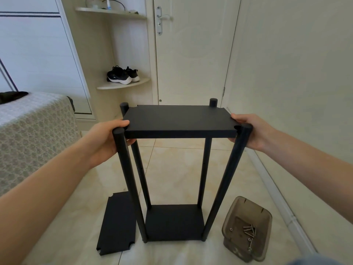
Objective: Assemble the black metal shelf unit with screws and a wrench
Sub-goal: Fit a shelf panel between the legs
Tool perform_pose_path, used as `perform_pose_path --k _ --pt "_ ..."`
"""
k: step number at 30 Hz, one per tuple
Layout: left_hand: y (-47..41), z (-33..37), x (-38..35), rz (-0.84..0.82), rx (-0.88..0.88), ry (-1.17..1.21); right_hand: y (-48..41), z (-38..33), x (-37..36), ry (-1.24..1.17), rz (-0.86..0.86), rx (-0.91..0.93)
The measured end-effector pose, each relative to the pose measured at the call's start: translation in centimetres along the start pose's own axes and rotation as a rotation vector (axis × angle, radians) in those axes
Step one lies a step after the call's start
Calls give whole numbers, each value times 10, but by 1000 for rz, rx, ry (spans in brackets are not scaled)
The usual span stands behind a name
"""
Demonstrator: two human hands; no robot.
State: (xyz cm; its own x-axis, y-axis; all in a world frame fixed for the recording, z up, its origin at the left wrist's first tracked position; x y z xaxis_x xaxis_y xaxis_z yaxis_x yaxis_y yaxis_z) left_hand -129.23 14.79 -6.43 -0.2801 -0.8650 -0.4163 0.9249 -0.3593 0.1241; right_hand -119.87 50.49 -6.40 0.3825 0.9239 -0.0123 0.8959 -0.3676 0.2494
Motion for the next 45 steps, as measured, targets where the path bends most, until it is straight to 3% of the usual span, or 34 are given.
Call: perform_pose_path --k 13,26,37,45 --pt "1 -6 4 48 -90 84 2 4 -7 -20 106 42" --pt "4 -20 20 243 -154 220 -1 5 -18 0 67 32" --pt "-13 -20 15 150 -11 161 -13 5 -20 6 54 -2" --pt "-32 -20 17 160 -11 146 -30 2 -24 52 41 -41"
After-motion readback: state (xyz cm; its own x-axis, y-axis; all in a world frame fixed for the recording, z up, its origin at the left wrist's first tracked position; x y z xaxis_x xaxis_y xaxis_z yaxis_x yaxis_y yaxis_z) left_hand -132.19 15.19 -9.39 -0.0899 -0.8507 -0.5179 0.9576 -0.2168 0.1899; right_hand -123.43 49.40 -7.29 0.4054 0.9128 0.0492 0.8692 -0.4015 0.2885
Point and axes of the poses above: each hand's wrist, its own y-axis away from the middle knuckle, its own x-axis out of the back of the hand, z = x × y, the point moved 7 cm from there along -y, towards the middle knuckle, and after that the axes turned 11 degrees about y, right-handed, at the moved point
